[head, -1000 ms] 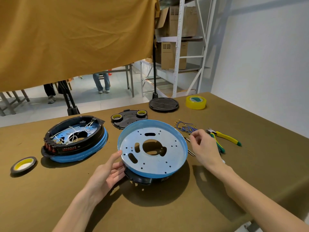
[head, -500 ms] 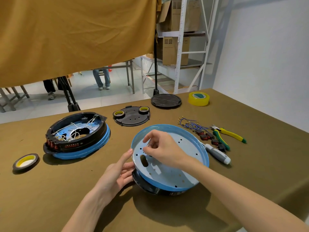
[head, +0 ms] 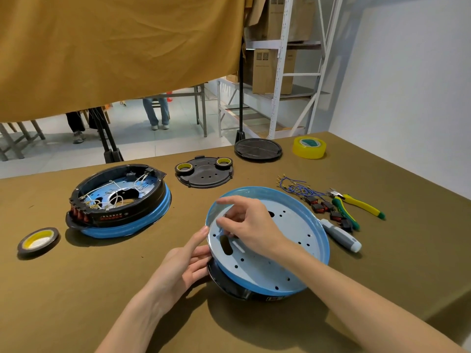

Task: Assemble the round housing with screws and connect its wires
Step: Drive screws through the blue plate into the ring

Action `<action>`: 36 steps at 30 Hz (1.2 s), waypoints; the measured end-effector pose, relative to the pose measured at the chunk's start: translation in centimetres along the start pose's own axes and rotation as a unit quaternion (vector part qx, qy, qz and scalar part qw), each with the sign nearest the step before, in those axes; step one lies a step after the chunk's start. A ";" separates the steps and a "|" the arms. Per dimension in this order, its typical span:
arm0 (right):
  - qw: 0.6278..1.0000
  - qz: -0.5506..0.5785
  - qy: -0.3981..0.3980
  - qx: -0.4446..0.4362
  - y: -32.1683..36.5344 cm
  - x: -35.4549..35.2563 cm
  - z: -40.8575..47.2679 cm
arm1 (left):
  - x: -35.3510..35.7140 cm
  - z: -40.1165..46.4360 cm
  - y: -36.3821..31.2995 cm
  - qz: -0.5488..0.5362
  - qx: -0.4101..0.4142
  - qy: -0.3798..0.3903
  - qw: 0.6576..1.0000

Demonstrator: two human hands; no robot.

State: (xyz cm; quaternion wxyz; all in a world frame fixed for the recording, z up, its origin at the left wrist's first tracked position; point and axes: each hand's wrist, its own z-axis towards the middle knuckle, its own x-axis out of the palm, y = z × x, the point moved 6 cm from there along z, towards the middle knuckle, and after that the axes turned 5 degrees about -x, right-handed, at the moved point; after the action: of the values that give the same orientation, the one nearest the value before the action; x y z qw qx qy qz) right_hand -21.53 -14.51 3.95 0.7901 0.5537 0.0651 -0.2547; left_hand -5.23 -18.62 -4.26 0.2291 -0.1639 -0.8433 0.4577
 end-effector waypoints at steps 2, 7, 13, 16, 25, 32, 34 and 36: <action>1.000 0.000 -0.016 -0.012 0.0 0.0 -0.1 | 0.0 -0.1 0.0 -0.007 -0.005 -0.004 1.000; 0.996 -0.058 -0.008 -0.068 0.5 0.5 -0.2 | 0.1 -0.3 -0.1 -0.017 -0.009 -0.003 1.000; 0.987 -0.097 0.022 -0.124 1.4 0.8 -0.8 | -0.1 -0.1 0.1 -0.015 -0.016 0.008 1.000; 0.979 -0.125 0.055 -0.151 1.8 1.4 -1.2 | -0.1 -0.1 0.1 -0.010 -0.011 0.016 1.000; 0.977 -0.149 0.051 -0.140 1.8 0.7 -1.3 | 0.5 -1.0 -0.4 -0.020 -0.017 0.018 0.999; 0.961 -0.223 0.076 -0.147 1.7 0.9 -1.6 | 0.2 -0.8 -0.2 0.000 -0.016 0.009 1.000; 0.967 -0.208 0.071 -0.126 1.6 0.8 -1.4 | 0.2 -0.8 -0.2 0.002 -0.014 0.011 1.000; 0.969 -0.207 0.071 -0.115 1.4 0.9 -1.1 | 0.2 -0.7 -0.2 0.003 -0.014 0.009 1.000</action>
State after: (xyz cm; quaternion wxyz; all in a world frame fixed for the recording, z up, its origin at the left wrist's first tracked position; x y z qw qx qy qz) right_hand -19.87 -13.45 4.41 0.7721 0.4499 0.2629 -0.3638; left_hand -5.04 -18.10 -3.68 0.2324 -0.1738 -0.8471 0.4452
